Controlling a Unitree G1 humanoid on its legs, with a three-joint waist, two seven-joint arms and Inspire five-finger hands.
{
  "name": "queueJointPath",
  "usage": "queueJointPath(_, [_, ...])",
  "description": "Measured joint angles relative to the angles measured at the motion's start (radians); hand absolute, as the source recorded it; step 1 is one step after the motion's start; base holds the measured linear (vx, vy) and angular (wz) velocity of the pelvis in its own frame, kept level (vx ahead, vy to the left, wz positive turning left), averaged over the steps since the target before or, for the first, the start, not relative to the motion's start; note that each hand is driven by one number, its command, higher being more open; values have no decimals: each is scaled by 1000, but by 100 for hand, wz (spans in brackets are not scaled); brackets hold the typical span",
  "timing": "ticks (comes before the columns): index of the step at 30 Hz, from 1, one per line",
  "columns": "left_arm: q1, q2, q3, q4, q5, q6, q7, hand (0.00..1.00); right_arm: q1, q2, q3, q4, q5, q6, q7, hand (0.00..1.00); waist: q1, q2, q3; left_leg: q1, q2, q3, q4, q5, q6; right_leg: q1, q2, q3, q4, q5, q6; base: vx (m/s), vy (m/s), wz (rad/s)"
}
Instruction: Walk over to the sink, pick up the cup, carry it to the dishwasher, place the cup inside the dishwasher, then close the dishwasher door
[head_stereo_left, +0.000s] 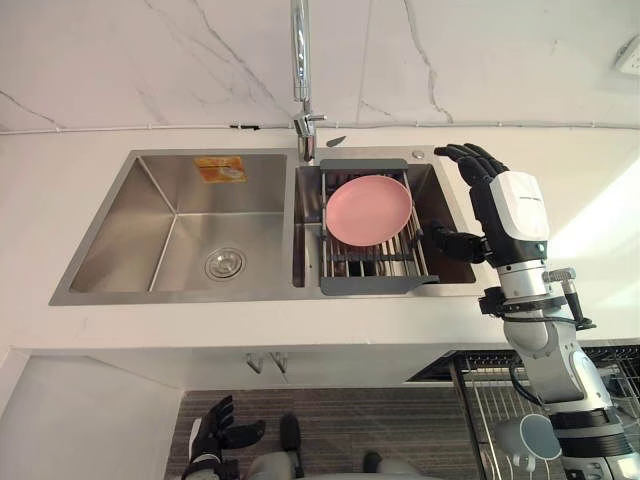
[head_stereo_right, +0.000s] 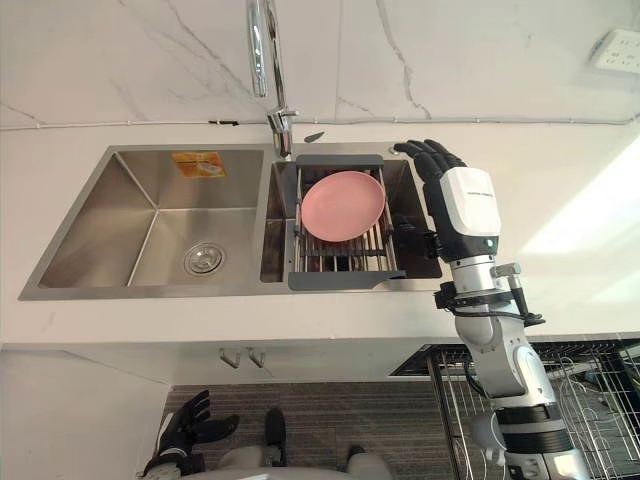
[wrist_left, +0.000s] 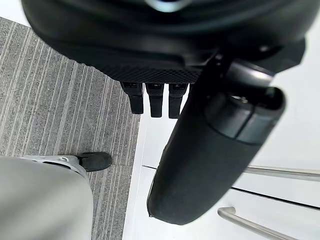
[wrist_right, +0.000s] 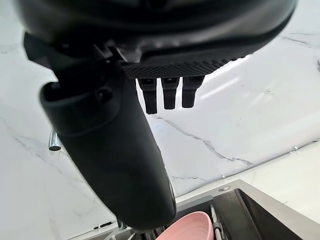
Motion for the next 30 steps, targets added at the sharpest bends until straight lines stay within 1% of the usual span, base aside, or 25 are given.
queueJointPath(5, [14,8,-1,0,0,0,-2,90,-3,-7,62,63,22,0,26,90,1,-1,0,0,-2,-7,0,-2,1,9,-1,-9,-12,1,1,14,-8,3])
queueJointPath(9, [33,11,-2,4,0,0,-2,90,-33,-44,137,145,27,1,52,90,3,-1,0,-1,-5,-11,0,-6,-1,14,-2,-13,-23,1,1,7,-4,1])
queueJointPath(12, [33,14,-8,13,0,0,-2,90,-49,-53,151,183,27,2,65,90,5,-1,0,-5,-7,-15,1,-8,0,14,-4,-18,-26,1,1,17,-8,3])
queueJointPath(16, [33,16,-8,23,-1,0,-2,90,-92,-94,185,223,27,6,72,90,7,-2,0,-9,-13,-20,1,-11,2,14,-9,-23,-29,0,2,20,-4,3])
queueJointPath(20, [32,16,-8,23,-1,-1,-2,90,-125,-95,188,277,26,12,72,90,13,-4,2,-13,-16,-25,1,-11,3,14,-12,-28,-29,-1,3,16,-1,5])
queueJointPath(22, [32,16,-8,22,-1,-1,-2,90,-137,-98,189,299,25,25,72,90,21,-5,4,-15,-19,-27,1,-12,3,14,-14,-31,-30,-2,5,4,2,3])
queueJointPath(30, [31,18,-3,-21,-7,-3,2,90,-265,-105,225,385,16,49,73,90,28,-14,68,-37,-33,-37,5,-14,8,-3,-26,-43,-27,-5,12,11,9,5])
